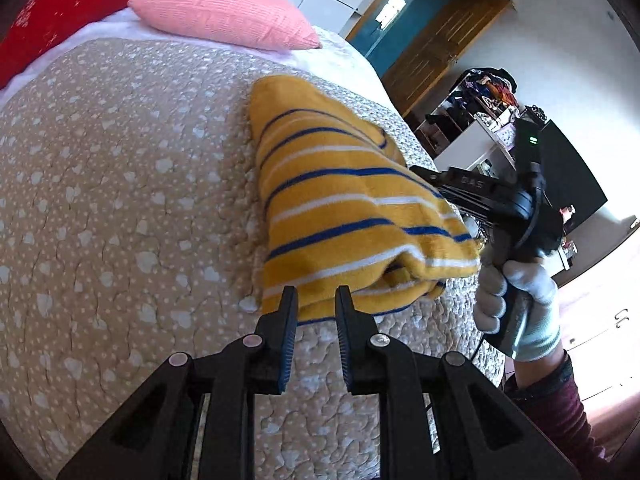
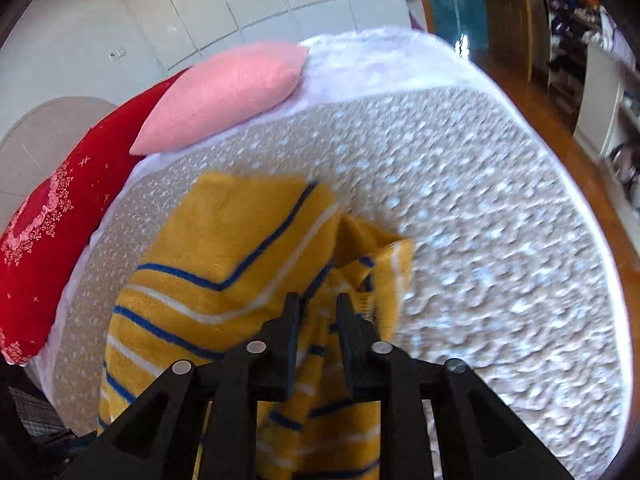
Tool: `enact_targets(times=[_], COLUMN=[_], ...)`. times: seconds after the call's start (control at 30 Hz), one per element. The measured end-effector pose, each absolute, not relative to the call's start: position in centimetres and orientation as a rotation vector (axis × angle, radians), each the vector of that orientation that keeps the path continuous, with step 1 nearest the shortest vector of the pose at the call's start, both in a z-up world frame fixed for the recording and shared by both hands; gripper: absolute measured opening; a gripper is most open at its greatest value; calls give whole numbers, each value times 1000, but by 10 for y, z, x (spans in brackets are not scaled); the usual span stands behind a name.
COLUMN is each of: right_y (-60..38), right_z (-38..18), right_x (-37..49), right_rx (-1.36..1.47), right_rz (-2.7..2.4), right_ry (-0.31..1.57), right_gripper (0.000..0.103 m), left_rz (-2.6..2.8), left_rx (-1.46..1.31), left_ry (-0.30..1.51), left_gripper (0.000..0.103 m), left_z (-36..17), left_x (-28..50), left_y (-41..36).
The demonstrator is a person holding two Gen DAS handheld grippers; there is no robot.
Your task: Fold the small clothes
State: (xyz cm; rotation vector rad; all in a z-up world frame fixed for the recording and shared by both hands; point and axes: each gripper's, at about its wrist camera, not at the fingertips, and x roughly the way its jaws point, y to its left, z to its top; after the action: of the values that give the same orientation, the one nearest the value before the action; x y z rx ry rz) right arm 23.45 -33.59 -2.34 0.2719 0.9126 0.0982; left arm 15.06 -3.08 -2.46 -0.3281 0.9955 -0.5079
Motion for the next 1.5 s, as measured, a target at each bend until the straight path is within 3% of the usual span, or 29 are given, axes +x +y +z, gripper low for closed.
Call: enact_targets(times=[0.3,0.43,0.63,0.67,0.7,0.73,0.83,0.97,1.1,1.2,1.23,1.3,1.4,1.5], right_y=[-327,-315,-339,-340,-340,-339,-344,-365,-371,-370,-371,-372,-375,-362], right_z=[21,9,-35,-39,-40,-40,-27,-16,-42,-59,-60,-51,-27,2], right_x=[204,211,236,237,236,235,220,200,204,209,209,207,193,174], right_rx=[296,226,398,422,444,458,470,445,359,332,331,328,327,296], right_rz=[218,132,139,170,208,236,275,217,117,104,105,84,63,75], right_ry=[824,857,927,916,903,898,842,803,885,929,925,912,850,758], right_gripper=[21,55,54,46,24,16,13,12,13,19,27,36,36,36], left_rz=[-418,-431,-420,-420,-416,-414,-451,-500,-490,-498,-505,-520,-529,-517], left_rx=[-296,-218,-94,-92,-90,-84,-77,-26,-37,-54,-55,-41,-6,3], left_ry=[921,999,979,982,985,989,997,1015,1063,1065,1066,1056,1007,976], left_gripper=[20,21,21,21,21,21,21,21,22,23,24,28,38,42], left_z=[-14,-40,-49,-48,-46,-44,-37,-40,-60,-60,-58,-50,-39,-33], left_x=[207,223,210,210,209,208,199,196,202,205,204,196,173,149], left_y=[-46,-74,-97,-96,-95,-95,-102,-132,-150,-146,-143,-136,-122,-101])
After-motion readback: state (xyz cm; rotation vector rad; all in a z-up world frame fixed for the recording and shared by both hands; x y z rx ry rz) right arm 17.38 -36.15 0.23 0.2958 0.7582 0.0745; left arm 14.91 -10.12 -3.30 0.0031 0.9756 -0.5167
